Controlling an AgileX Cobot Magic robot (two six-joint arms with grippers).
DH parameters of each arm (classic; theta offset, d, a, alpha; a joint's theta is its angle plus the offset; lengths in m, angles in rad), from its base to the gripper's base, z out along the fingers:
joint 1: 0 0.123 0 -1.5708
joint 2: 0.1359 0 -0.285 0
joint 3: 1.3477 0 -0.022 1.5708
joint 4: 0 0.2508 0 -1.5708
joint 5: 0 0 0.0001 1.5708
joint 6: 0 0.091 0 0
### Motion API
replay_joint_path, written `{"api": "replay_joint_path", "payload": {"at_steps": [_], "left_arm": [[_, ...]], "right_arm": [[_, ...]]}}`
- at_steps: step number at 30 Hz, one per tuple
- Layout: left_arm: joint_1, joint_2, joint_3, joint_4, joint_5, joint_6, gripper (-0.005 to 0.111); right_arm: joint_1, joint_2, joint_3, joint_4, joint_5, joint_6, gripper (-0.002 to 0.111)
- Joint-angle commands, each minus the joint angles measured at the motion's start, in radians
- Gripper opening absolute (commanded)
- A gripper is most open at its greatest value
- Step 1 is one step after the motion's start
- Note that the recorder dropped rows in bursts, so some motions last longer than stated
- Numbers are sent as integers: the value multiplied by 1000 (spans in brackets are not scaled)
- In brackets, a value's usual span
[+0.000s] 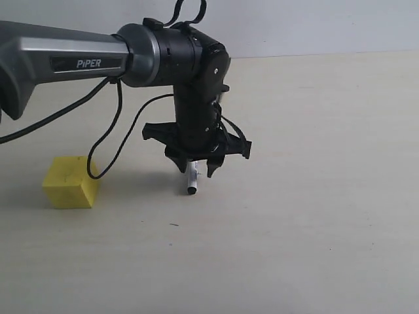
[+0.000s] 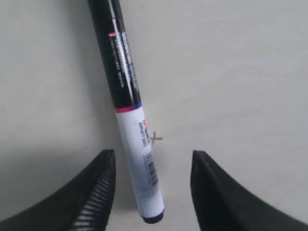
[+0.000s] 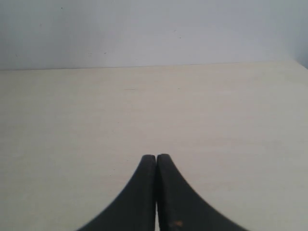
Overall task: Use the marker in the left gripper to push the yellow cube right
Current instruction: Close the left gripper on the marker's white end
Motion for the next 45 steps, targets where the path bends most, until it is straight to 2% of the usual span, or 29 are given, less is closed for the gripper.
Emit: {"api": "replay_joint_path", "payload": {"at_steps": [1,12,32,34,36,41,45], "left_arm": [[15,3,-5,-32,-13,65,48],[23,9,51,-32,-96,82,48],[23,9,77,-30,-145,19,48],[23,9,77,-30,-148,19,43],[23,9,77,-30,-148,19,34],[23,7,77,-30,-139,19,0],[23,-33,77,-20,-103,32,0]], "right_arm": [[-6,-5,5,0,-7,-6,0],[-6,-5,5,0,-7,-6,0],[-6,-5,5,0,-7,-6,0],[-6,-5,5,0,-7,-6,0],[-6,-5,5,0,-7,-6,0],[-6,-5,5,0,-7,-6,0],[-6,-5,5,0,-7,-6,0]]}}
